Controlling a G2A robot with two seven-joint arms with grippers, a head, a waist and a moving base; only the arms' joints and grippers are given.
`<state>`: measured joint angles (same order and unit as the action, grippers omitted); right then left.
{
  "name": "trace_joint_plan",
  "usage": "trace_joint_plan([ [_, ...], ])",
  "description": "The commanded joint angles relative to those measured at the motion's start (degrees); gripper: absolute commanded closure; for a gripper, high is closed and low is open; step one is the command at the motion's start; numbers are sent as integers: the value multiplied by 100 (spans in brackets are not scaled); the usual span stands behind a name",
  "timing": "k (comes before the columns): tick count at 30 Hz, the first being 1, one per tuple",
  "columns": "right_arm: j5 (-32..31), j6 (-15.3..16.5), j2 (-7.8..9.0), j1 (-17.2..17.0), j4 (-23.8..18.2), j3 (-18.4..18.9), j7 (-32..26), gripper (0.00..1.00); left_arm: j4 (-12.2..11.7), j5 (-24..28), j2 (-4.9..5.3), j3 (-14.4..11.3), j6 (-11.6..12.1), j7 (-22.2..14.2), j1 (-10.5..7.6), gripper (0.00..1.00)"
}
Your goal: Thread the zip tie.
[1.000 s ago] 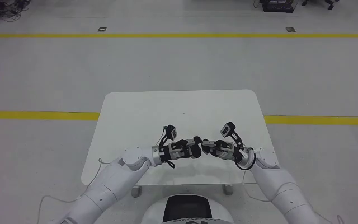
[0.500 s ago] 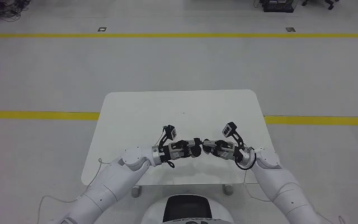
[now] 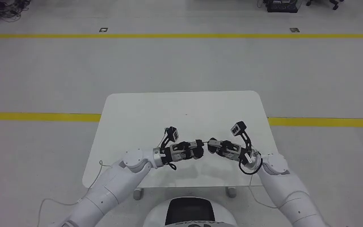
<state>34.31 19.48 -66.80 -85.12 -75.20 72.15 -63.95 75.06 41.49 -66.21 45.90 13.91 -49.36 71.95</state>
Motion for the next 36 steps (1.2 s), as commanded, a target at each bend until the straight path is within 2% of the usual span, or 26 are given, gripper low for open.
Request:
trace_joint_plan([
  [1,2,0,-31,-66,-60,94,-21,100,-5,5,-2,1,-2,0,-1,73],
  [12,-62,0,-175,-20,133,186,-486,100,-19,-14,-4,19,13,20,-3,74],
  [22,40,-64,-206,197,622,69,-928,100,31,-26,11,71,38,1,28,74],
  [30,40,-64,-206,197,622,69,-928,100,49,-34,19,97,25,-6,45,75],
  [36,-128,-248,-193,166,504,-18,-672,100,50,-68,24,104,25,-14,55,76],
])
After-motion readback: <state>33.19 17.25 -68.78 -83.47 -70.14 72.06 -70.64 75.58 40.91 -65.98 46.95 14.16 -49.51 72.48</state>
